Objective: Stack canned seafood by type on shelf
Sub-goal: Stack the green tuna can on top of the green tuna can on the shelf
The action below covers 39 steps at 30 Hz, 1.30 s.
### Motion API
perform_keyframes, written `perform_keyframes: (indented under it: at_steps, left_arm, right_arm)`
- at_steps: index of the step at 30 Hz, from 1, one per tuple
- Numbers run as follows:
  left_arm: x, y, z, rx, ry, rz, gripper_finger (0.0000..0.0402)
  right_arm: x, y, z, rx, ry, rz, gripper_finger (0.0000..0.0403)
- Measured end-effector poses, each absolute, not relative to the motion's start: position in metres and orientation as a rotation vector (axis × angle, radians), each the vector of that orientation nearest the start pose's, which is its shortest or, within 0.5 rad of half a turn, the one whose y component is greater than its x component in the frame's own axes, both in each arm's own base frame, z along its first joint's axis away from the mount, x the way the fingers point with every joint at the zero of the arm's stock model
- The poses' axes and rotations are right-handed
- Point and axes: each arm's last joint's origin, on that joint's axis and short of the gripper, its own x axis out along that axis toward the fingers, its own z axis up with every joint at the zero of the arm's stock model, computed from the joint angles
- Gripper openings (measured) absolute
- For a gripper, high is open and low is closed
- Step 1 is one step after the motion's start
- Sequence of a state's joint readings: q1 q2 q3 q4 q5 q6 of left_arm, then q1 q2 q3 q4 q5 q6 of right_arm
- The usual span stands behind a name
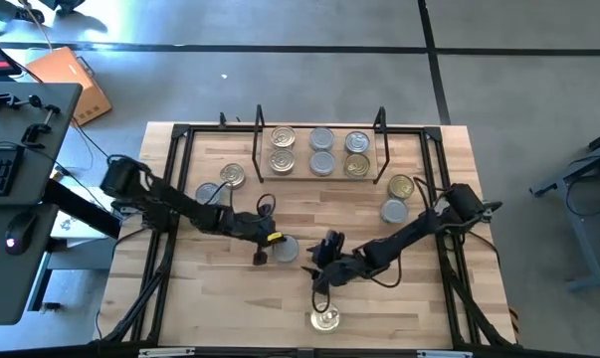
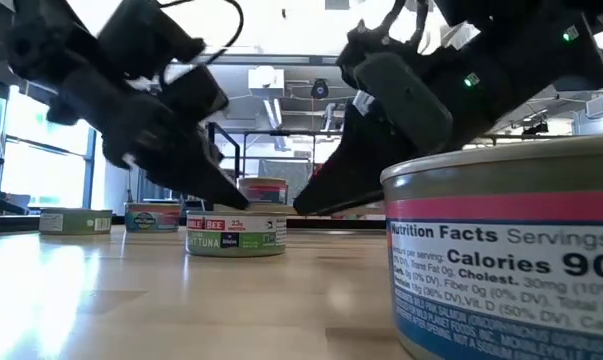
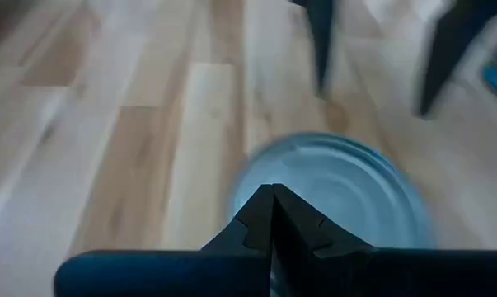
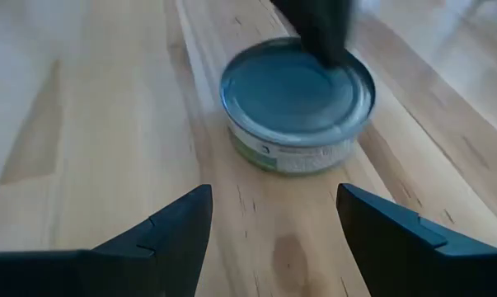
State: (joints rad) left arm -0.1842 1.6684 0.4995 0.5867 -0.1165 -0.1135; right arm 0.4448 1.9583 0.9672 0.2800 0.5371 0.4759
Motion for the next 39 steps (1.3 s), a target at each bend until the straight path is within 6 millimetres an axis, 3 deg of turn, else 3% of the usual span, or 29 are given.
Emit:
perform_keyframes:
  at_steps: [4,12,23,32,39]
  left_arm:
    - [0.279,-0.04,0.103,-0.042,0.562,-0.008,0.0]
    - [0.279,-0.043,0.113,-0.047,0.519,-0.02,0.0]
    - [0.279,-0.033,0.104,-0.025,0.562,0.031,0.0]
    - [0.281,-0.033,0.095,-0.024,0.581,0.032,0.0]
    - [0.282,-0.032,0.088,-0.038,0.601,0.041,0.0]
  right_arm:
    - [0.349,0.146,0.119,0.162,0.558,-0.196,0.0254]
    - [0.351,0.145,0.119,0.155,0.558,-0.162,0.0254]
    - [0.353,0.145,0.122,0.097,0.531,-0.131,0.0254]
    - [0.356,0.148,0.127,-0.222,0.534,-0.03,0.0254]
    - [0.376,0.154,0.123,-0.545,0.644,0.053,0.0254]
